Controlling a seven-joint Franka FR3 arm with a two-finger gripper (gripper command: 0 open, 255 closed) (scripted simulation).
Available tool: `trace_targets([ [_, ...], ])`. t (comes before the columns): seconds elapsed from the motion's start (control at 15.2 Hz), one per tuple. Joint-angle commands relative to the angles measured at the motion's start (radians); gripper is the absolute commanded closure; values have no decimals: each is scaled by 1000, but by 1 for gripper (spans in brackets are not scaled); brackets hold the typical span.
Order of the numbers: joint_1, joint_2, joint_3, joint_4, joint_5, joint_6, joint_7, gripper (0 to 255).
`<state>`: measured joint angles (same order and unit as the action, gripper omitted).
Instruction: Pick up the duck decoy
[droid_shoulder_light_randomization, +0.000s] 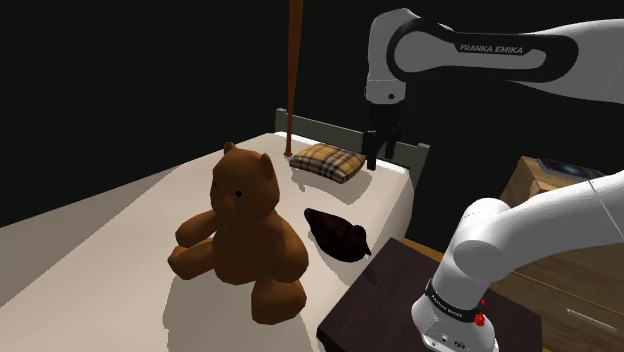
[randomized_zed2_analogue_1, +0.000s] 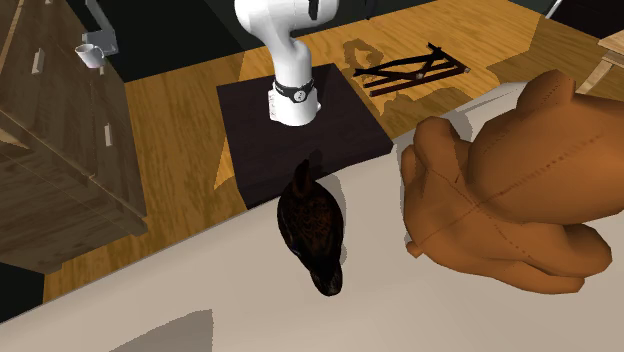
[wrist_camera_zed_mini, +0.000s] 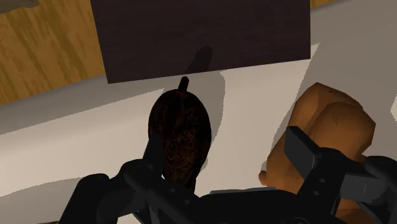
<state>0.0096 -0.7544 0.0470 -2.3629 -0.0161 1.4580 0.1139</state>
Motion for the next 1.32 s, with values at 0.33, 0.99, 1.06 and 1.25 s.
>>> trace_targets([
  [0.33, -14, 32, -59, -134, -21, 154, -65, 0],
  [0.99, -45, 231, -178, -309, -54, 500, -200, 0],
  [1.06, -48, 262, -190, -319, -55, 537, -214, 0],
  [1.25, -52, 365, -225, -338, -53, 650, -261, 0],
])
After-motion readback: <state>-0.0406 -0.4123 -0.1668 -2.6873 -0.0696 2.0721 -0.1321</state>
